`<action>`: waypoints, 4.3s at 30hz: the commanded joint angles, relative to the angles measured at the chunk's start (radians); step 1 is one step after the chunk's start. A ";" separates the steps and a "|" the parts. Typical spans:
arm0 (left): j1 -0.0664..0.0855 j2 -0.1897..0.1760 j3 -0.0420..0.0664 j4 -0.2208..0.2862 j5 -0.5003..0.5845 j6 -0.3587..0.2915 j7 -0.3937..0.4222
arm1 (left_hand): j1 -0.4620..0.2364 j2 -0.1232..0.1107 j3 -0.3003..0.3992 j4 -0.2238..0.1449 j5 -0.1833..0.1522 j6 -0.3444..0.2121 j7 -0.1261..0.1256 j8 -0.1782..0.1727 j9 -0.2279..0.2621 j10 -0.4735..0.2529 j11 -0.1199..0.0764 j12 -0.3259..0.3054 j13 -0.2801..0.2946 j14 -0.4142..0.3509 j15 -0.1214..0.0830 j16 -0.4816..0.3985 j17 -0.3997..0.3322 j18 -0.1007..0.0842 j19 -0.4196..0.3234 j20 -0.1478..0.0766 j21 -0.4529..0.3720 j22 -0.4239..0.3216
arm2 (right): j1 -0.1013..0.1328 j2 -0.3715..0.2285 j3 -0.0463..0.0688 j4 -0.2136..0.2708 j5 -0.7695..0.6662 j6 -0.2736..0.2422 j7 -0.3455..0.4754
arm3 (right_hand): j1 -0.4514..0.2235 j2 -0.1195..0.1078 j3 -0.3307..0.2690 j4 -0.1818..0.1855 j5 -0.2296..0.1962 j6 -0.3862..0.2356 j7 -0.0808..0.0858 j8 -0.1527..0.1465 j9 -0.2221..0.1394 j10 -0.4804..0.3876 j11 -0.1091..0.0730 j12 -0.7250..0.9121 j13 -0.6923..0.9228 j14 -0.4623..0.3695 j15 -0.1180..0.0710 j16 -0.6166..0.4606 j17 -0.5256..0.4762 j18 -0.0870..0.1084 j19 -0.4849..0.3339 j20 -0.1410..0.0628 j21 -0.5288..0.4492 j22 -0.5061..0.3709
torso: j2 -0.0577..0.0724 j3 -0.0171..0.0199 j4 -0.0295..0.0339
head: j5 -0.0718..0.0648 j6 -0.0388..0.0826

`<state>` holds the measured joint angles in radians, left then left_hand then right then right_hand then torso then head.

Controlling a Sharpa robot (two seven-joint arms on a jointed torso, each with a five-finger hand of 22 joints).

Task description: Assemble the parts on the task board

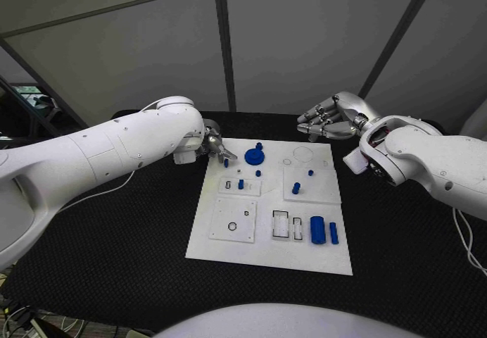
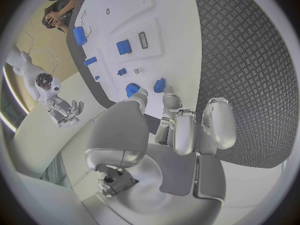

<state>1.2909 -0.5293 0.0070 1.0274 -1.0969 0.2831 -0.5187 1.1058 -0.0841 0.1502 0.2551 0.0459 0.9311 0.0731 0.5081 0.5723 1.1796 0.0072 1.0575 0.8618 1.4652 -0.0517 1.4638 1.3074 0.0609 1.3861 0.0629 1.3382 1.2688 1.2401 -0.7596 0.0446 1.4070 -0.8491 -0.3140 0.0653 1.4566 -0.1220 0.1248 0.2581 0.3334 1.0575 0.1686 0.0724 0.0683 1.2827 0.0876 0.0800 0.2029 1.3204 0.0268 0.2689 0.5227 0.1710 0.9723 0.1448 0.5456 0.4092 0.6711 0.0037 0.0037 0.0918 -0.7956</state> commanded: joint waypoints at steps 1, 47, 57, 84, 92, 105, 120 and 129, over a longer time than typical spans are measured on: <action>0.001 0.002 0.000 -0.003 0.005 0.015 0.009 | 0.014 0.003 -0.005 -0.002 0.003 0.008 -0.002 0.008 0.002 0.001 -0.006 0.006 0.000 0.064 -0.006 0.006 0.128 0.013 0.003 -0.008 0.006 0.002 | 0.002 0.000 0.000 0.001 0.002 0.006 0.003 | -0.002 0.004 0.003 0.003 0.003 -0.007 -0.001 -0.003 0.000 -0.002 0.003 -0.006 -0.001 -0.002 0.005 -0.006 -0.001 0.011 0.002 0.003 -0.006 -0.001 | 0.000 0.0000 -0.0004 | 0.000 0.000; -0.001 -0.014 0.000 0.004 0.120 0.019 0.022 | 0.207 0.104 0.302 -0.173 0.000 -0.038 -0.009 0.041 0.022 0.009 -0.019 -0.019 -0.024 0.066 -0.017 0.009 0.132 0.010 0.010 -0.022 0.010 0.021 | 0.002 -0.003 0.000 -0.001 0.002 0.003 0.006 | -0.006 0.007 0.006 0.008 0.018 -0.007 -0.002 -0.002 0.001 -0.001 0.003 -0.006 -0.002 -0.001 0.005 -0.007 -0.001 0.011 0.005 0.003 -0.009 -0.002 | -0.001 -0.0005 0.0008 | -0.003 -0.010; -0.001 -0.087 0.000 0.102 0.171 -0.068 0.027 | 0.128 0.055 0.466 -0.207 0.001 -0.041 -0.012 0.075 0.043 0.024 -0.021 -0.018 -0.029 0.070 -0.020 0.016 0.141 0.008 0.017 -0.022 0.015 0.034 | 0.002 -0.005 0.000 -0.004 0.002 0.005 0.004 | -0.006 0.007 0.006 0.008 0.018 -0.007 -0.002 -0.002 0.001 -0.001 0.003 -0.006 -0.002 -0.001 0.005 -0.007 -0.001 0.011 0.005 0.003 -0.009 -0.002 | -0.001 -0.0004 0.0016 | -0.002 -0.011; -0.050 -0.245 -0.005 0.402 0.062 -0.183 0.000 | 0.050 0.009 0.606 -0.271 0.005 -0.038 -0.018 0.111 0.058 0.055 -0.026 -0.003 -0.022 0.074 -0.025 0.022 0.150 0.002 0.037 -0.027 0.033 0.062 | 0.001 -0.001 0.000 -0.014 0.002 0.022 -0.008 | -0.009 0.006 0.005 0.010 0.024 -0.008 -0.001 -0.002 0.001 -0.001 0.004 -0.006 -0.002 0.000 0.005 -0.008 -0.001 0.011 0.006 0.003 -0.010 -0.003 | -0.001 0.0000 -0.0010 | 0.011 -0.015; -0.059 -0.242 -0.014 0.411 0.026 -0.171 -0.005 | 0.027 -0.001 0.637 -0.289 0.027 -0.036 -0.019 0.122 0.062 0.066 -0.027 0.004 -0.018 0.074 -0.026 0.022 0.150 0.002 0.040 -0.028 0.035 0.066 | 0.001 -0.001 0.000 -0.015 0.002 0.029 -0.013 | -0.009 0.006 0.005 0.010 0.024 -0.008 -0.001 -0.002 0.001 -0.001 0.004 -0.006 -0.002 0.000 0.005 -0.008 -0.001 0.011 0.006 0.003 -0.010 -0.003 | 0.000 -0.0007 0.0007 | 0.010 -0.018; -0.063 -0.234 -0.026 0.408 -0.011 -0.128 -0.010 | 0.019 -0.003 0.645 -0.294 0.035 -0.036 -0.019 0.126 0.063 0.070 -0.028 0.008 -0.015 0.074 -0.026 0.023 0.151 0.001 0.043 -0.028 0.039 0.072 | 0.001 0.001 0.000 -0.015 0.002 0.039 -0.019 | -0.010 0.006 0.005 0.011 0.025 -0.008 -0.001 -0.002 0.001 -0.001 0.004 -0.006 -0.002 0.000 0.005 -0.008 -0.001 0.011 0.006 0.003 -0.011 -0.003 | -0.002 0.0000 -0.0002 | 0.013 -0.021; -0.064 -0.222 -0.028 0.392 -0.021 -0.108 -0.011 | 0.015 -0.005 0.648 -0.296 0.039 -0.035 -0.020 0.128 0.063 0.073 -0.028 0.011 -0.012 0.074 -0.026 0.022 0.150 0.000 0.045 -0.028 0.041 0.075 | 0.001 0.000 0.000 -0.014 0.002 0.046 -0.022 | -0.012 0.007 0.005 0.013 0.026 -0.008 -0.001 -0.002 0.001 -0.001 0.004 -0.006 -0.002 0.000 0.005 -0.008 0.000 0.011 0.006 0.003 -0.011 -0.004 | -0.001 -0.0006 0.0008 | 0.011 -0.020; -0.064 -0.222 -0.028 0.399 -0.022 -0.098 -0.011 | 0.013 -0.006 0.648 -0.298 0.039 -0.035 -0.020 0.129 0.063 0.075 -0.028 0.013 -0.010 0.074 -0.026 0.022 0.150 -0.001 0.046 -0.028 0.042 0.076 | 0.001 0.002 0.000 -0.015 0.002 0.047 -0.022 | -0.012 0.007 0.005 0.013 0.026 -0.008 -0.001 -0.002 0.001 -0.001 0.004 -0.006 -0.002 0.000 0.005 -0.008 0.000 0.011 0.006 0.003 -0.011 -0.004 | -0.001 -0.0006 0.0009 | 0.012 -0.022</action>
<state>1.2298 -0.7519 -0.0183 1.4249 -1.1056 0.1594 -0.5209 1.1196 -0.1014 0.6631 0.0875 0.0797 0.8956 0.0586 0.6322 0.6343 1.2417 -0.0149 1.0641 0.8512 1.4672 -0.0717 1.4834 1.3074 0.0609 1.4221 0.0341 1.3749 1.3077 1.2397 -0.7588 0.0441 1.3911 -0.8491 -0.2748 0.0415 1.4514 -0.1168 0.1303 0.2635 0.3552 1.0574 0.1684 0.0724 0.0683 1.2827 0.0875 0.0800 0.2022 1.3204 0.0268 0.2647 0.5227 0.1709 0.9722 0.1447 0.5376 0.4072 0.6703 0.0033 0.0046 0.1025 -0.8161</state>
